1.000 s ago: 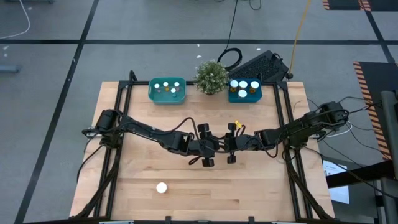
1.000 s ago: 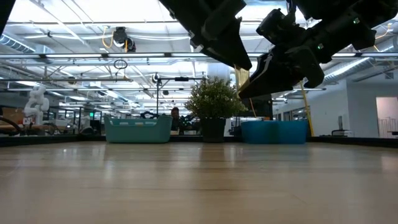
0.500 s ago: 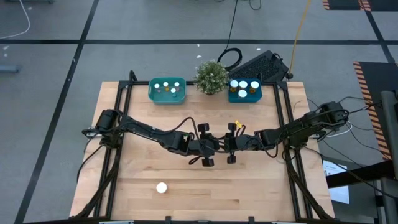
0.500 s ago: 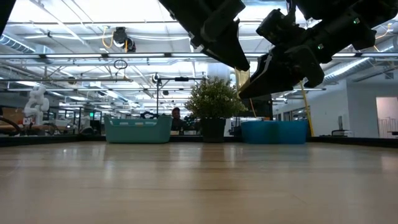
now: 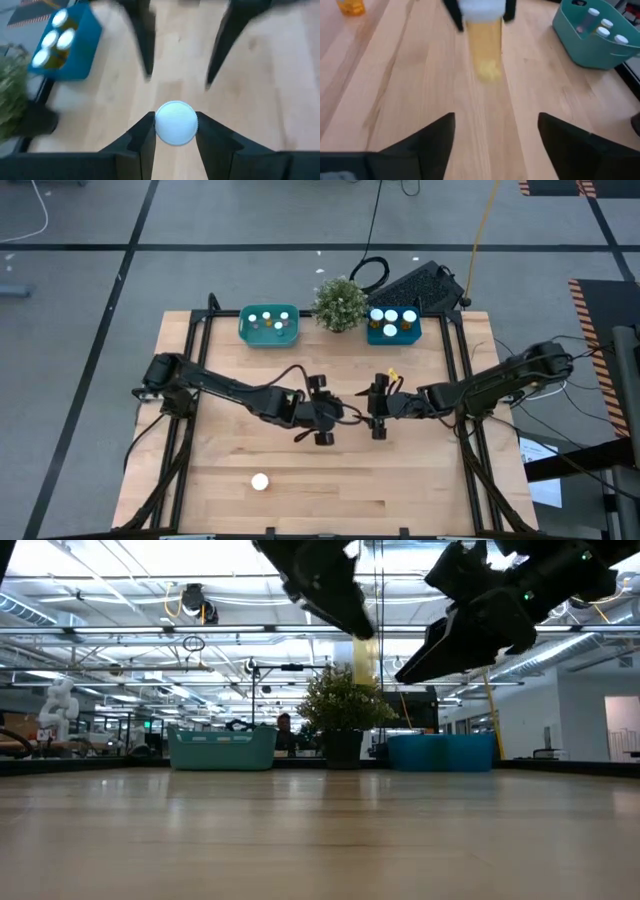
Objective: Pick and place medicine bottles into bin by pill shape (circle, oval)
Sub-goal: Put the small yellow pill bottle into the green bin
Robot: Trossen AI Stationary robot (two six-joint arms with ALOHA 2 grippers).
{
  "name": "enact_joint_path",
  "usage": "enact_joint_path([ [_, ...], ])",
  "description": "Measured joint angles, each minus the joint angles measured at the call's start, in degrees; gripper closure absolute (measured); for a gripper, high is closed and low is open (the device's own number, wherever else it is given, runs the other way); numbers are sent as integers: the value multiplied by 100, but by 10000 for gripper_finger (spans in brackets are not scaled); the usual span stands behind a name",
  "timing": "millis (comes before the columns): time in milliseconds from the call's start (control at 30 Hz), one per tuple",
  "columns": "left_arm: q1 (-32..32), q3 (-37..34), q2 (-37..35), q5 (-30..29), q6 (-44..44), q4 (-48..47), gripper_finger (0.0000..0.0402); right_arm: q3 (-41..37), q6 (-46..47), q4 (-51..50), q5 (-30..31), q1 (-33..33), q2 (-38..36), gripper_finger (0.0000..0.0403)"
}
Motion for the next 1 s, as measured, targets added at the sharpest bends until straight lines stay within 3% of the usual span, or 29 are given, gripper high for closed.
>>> enact_joint_path([
  [333,295,-4,-1260,-321,-297,-1694,273,2,47,-790,-52,304,-796,112],
  [600,1145,-36,-2363,-752,-303,-2859,273,0,-114,-857,-2,535,-934,121],
  [833,2397,-913,-3070,-693,-201,-2450,273,0,-17,-969,2,542,-934,122],
  [1000,3245,-1701,-3257,-15,-36,-1805,273,0,-39,-946,7,542,-934,122],
])
